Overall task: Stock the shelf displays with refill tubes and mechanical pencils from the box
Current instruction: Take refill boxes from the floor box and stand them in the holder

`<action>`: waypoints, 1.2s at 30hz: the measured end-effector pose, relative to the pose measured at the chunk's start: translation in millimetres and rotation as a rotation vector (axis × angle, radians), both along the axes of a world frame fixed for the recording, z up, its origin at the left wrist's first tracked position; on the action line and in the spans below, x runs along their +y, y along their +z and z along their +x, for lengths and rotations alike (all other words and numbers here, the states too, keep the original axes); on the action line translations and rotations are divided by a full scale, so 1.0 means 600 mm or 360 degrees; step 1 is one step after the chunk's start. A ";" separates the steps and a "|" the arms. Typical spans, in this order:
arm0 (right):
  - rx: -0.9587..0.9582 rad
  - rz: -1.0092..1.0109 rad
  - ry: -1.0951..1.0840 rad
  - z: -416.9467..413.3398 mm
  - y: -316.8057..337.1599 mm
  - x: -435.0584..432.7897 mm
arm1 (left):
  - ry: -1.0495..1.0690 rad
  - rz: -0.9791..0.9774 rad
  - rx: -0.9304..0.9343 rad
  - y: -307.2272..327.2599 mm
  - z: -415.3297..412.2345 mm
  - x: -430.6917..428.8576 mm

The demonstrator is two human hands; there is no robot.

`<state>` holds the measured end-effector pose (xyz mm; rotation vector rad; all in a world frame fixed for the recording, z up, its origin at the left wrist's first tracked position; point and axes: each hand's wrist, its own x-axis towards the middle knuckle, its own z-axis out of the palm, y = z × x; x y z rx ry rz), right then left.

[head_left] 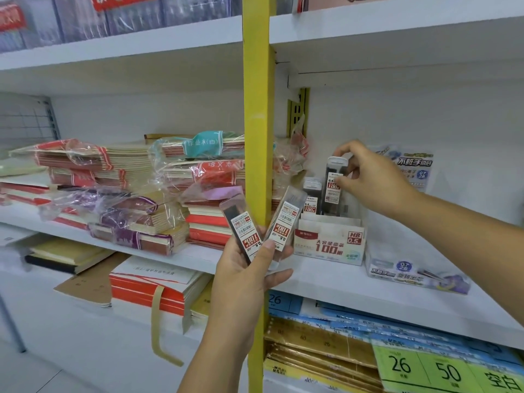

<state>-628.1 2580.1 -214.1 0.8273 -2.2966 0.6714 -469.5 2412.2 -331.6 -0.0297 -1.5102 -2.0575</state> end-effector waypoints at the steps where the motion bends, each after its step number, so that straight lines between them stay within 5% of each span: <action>1: -0.0001 -0.0004 -0.0001 -0.002 0.000 0.000 | 0.0004 0.0000 -0.0008 0.000 0.000 -0.001; 15: 0.0072 0.0315 -0.0368 -0.027 -0.013 0.006 | 0.0022 -0.0066 -0.0078 -0.001 0.002 -0.001; 18: 0.0066 0.0076 -0.0130 0.005 -0.010 0.008 | 0.0000 -0.0095 -0.0093 0.000 0.004 -0.001; 21: -0.0294 -0.0162 0.0389 0.069 -0.013 0.006 | -0.0067 -0.0130 -0.0104 0.002 0.007 0.002; 24: -0.0608 -0.0021 0.0699 0.121 -0.027 0.007 | -0.0147 -0.0185 -0.0084 0.004 0.010 0.011; 31: -0.0741 -0.0298 0.0683 0.137 -0.056 0.033 | -0.0242 -0.0072 -0.0091 0.002 0.018 0.026; 36: -0.0916 -0.0102 0.0793 0.146 -0.053 0.045 | -0.0225 -0.0215 -0.0137 0.002 0.022 0.028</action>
